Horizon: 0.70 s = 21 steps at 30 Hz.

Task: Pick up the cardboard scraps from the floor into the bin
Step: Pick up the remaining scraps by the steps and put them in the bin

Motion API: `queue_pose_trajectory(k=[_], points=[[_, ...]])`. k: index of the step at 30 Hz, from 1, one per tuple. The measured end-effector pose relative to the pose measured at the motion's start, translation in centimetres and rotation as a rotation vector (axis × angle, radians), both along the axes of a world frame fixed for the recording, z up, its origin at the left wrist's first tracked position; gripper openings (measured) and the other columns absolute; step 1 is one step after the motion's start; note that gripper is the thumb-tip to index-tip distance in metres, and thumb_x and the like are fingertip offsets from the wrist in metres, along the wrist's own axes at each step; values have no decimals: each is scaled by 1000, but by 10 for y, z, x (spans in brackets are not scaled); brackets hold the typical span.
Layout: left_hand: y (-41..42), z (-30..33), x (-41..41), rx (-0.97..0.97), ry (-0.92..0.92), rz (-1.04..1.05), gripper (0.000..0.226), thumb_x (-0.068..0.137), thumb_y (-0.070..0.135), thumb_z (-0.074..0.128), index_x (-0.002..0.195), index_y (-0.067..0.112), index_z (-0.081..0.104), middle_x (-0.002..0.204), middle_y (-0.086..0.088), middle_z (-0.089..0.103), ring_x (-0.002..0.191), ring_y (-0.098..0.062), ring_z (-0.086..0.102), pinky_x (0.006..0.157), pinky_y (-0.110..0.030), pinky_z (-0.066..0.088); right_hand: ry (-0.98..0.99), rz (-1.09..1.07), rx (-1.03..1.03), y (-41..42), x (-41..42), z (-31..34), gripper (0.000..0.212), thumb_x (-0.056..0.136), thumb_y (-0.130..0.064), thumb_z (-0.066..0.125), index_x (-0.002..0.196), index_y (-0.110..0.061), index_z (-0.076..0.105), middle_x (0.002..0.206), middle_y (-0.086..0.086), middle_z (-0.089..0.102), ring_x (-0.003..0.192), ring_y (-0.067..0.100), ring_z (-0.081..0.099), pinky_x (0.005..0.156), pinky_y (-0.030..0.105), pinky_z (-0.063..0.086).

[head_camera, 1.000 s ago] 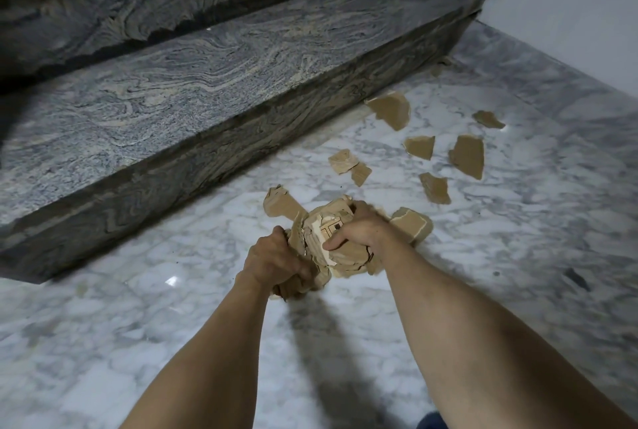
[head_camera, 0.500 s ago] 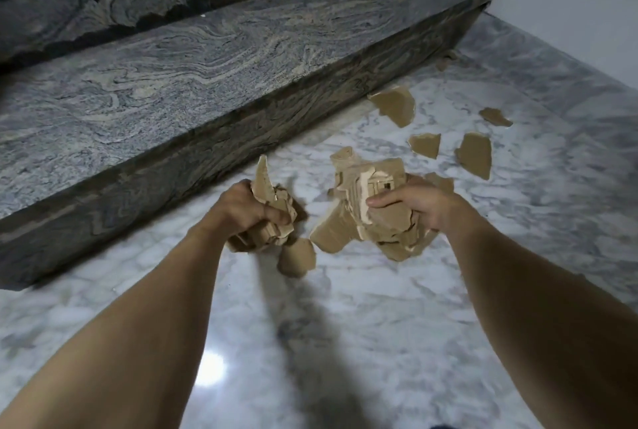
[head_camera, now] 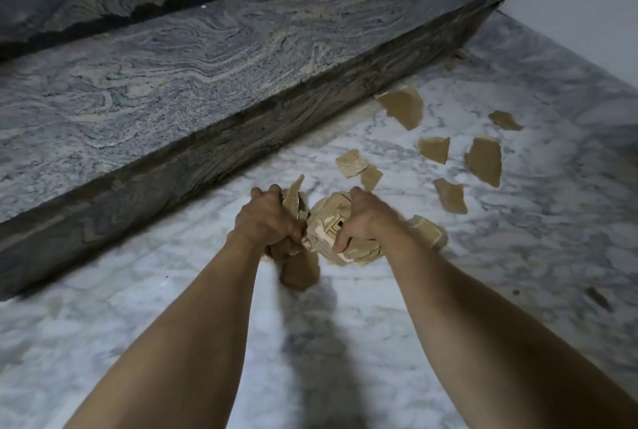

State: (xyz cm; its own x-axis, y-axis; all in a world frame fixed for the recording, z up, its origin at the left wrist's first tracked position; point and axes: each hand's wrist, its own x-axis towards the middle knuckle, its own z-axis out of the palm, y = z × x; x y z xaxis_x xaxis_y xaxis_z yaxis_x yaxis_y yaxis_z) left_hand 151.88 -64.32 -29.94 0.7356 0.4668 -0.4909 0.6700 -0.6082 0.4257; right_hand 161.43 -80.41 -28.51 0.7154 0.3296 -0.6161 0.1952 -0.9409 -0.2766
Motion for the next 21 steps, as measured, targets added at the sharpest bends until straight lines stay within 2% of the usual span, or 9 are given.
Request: queue_pose_trajectory(k=[3, 7, 9, 11, 13, 15, 17, 19, 21], points=[[3, 7, -4, -54, -30, 73, 78, 48, 36, 92, 112, 21, 51, 109, -4, 63, 102, -30, 61, 80, -35, 51, 80, -142, 151, -11, -2, 3, 112, 47, -24, 97, 143, -17, 40, 140, 3, 54, 126, 27, 53, 100, 40, 50], [26, 21, -8, -280, -117, 249, 89, 27, 43, 97, 107, 20, 63, 102, 1, 73, 92, -21, 69, 79, -34, 59, 132, -447, 500, -49, 14, 23, 81, 39, -19, 100, 113, -19, 66, 106, -1, 74, 101, 21, 70, 85, 33, 58], [32, 31, -11, -418, -205, 296, 73, 39, 31, 100, 105, 19, 70, 97, -1, 77, 83, -19, 74, 74, -32, 61, 122, -539, 619, -75, 27, 41, 73, 40, -21, 99, 108, -16, 72, 96, 2, 78, 93, 23, 74, 88, 41, 59], [25, 43, -16, -489, -231, 243, 54, 55, 17, 96, 103, 16, 71, 91, -2, 77, 75, -17, 73, 65, -25, 57, 154, -589, 676, -103, 35, 54, 65, 46, -16, 98, 107, -12, 74, 95, 4, 79, 92, 25, 75, 93, 45, 57], [10, 47, -20, -488, -169, 146, 63, 49, 23, 97, 106, 16, 70, 91, -2, 78, 78, -20, 75, 71, -31, 60, 180, -572, 579, -123, 33, 57, 72, 42, -19, 99, 108, -14, 73, 96, 3, 79, 92, 24, 75, 93, 44, 57], [-9, 43, -27, -437, -73, 73, 80, 36, 37, 96, 108, 19, 68, 94, -2, 78, 83, -23, 75, 79, -42, 62, 200, -565, 429, -135, 28, 43, 93, 26, -30, 102, 112, -18, 70, 100, 2, 78, 95, 23, 74, 91, 43, 58], [-30, 31, -35, -353, 20, 30, 87, 35, 41, 95, 111, 19, 59, 103, 0, 73, 91, -22, 70, 76, -39, 60, 230, -548, 346, -140, 24, 14, 109, 18, -37, 103, 118, -16, 66, 104, 2, 77, 96, 24, 73, 89, 43, 59], [-53, 19, -47, -236, 60, 20, 89, 43, 37, 93, 117, 18, 47, 115, -1, 61, 103, -24, 61, 76, -32, 51, 228, -537, 282, -130, 9, 4, 113, 26, -32, 104, 124, -8, 54, 113, 2, 69, 103, 23, 67, 86, 38, 58], [-68, 4, -55, -128, 55, 60, 89, 53, 37, 91, 124, 14, 43, 124, -7, 51, 114, -29, 55, 86, -34, 49, 204, -573, 233, -118, -2, 4, 98, 49, -16, 100, 126, -7, 39, 119, 6, 56, 106, 24, 55, 79, 34, 51]])
